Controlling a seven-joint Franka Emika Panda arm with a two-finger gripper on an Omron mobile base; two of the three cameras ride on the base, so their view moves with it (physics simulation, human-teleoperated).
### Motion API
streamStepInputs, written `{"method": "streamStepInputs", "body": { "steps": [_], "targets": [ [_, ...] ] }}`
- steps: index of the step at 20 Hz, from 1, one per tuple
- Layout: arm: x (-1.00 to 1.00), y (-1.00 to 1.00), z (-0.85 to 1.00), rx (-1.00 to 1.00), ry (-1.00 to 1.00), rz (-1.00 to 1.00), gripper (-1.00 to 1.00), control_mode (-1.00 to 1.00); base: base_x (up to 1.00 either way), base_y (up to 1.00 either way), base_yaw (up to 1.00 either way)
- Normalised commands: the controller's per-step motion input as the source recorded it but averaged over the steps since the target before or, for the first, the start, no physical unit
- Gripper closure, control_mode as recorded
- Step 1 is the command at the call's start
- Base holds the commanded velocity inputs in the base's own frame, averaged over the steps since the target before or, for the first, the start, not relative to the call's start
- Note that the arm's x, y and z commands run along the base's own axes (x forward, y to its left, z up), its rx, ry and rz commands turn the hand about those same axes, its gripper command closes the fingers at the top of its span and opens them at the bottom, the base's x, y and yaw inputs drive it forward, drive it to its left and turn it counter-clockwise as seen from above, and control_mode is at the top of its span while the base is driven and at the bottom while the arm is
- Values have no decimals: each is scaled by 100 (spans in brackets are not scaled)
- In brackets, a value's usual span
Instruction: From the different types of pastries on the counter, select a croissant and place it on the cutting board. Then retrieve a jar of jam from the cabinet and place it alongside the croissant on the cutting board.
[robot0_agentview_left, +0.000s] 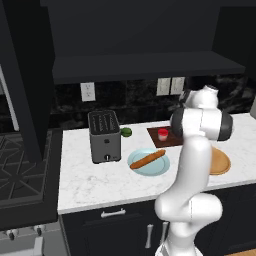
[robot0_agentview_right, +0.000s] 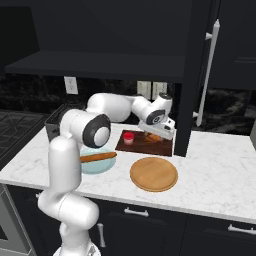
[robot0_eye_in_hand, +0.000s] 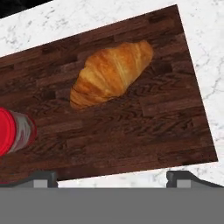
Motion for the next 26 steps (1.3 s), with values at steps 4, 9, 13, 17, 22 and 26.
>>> {"method": "streamStepInputs", "body": {
  "steps": [4,9,13,17,22,26],
  "targets": [
    [-63,1,-19,2,-8,0,-100,-100,0,0,0],
    [-62,60,33,-4,-6,0,-100,-100,0,0,0],
    [-66,98,100,-9,-1,0,-100,-100,0,0,0],
    [-34,48,22,-2,-3,0,-100,-100,0,0,0],
    [-100,43,75,-4,-4,7,-100,-100,0,0,0],
    [-100,59,22,-11,-5,9,-100,-100,0,0,0]
  ]
}}
